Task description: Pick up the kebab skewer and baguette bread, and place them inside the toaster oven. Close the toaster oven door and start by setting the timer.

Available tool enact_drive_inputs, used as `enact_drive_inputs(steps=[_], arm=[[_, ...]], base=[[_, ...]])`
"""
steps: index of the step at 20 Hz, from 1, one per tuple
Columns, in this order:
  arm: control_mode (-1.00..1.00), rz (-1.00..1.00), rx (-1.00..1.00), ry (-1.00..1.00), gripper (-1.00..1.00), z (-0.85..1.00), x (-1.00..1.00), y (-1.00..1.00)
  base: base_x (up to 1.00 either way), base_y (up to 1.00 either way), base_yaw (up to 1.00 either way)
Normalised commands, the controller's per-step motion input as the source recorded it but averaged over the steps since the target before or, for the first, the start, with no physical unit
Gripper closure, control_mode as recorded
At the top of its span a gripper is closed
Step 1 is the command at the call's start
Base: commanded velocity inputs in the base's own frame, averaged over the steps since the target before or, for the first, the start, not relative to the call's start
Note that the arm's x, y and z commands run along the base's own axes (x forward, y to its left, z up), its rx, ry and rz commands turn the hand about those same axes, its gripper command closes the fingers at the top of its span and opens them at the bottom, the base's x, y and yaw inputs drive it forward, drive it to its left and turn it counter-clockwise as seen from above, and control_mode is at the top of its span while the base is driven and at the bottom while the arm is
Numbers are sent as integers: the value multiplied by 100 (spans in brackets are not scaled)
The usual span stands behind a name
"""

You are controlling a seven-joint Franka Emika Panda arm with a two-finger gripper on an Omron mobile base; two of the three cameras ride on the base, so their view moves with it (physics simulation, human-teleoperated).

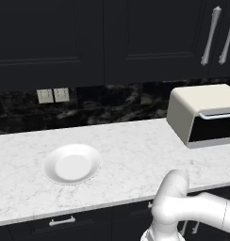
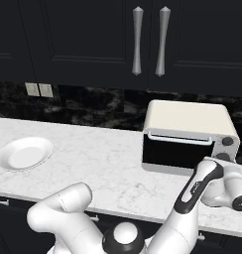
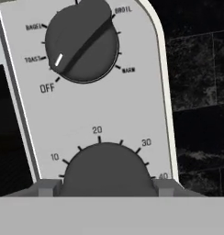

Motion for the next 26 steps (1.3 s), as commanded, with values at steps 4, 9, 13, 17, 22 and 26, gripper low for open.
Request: enact_drive_inputs(steps=[4,9,13,17,22,26], arm=[[-100,-4,21,0,100,0,-5,-17],[-100,-6,20,0,100,0,-3,-12],[-100,-8,22,0,100,0,0,-11],[-100,-8,23,0,100,-2,0,-7],[-100,-9,24,0,100,0,0,-5],[-100,-8,27,0,100,0,0,-9]], base=[[0,0,0],[0,0,0],[0,0,0],[0,0,0],[0,0,0],[0,0,0]])
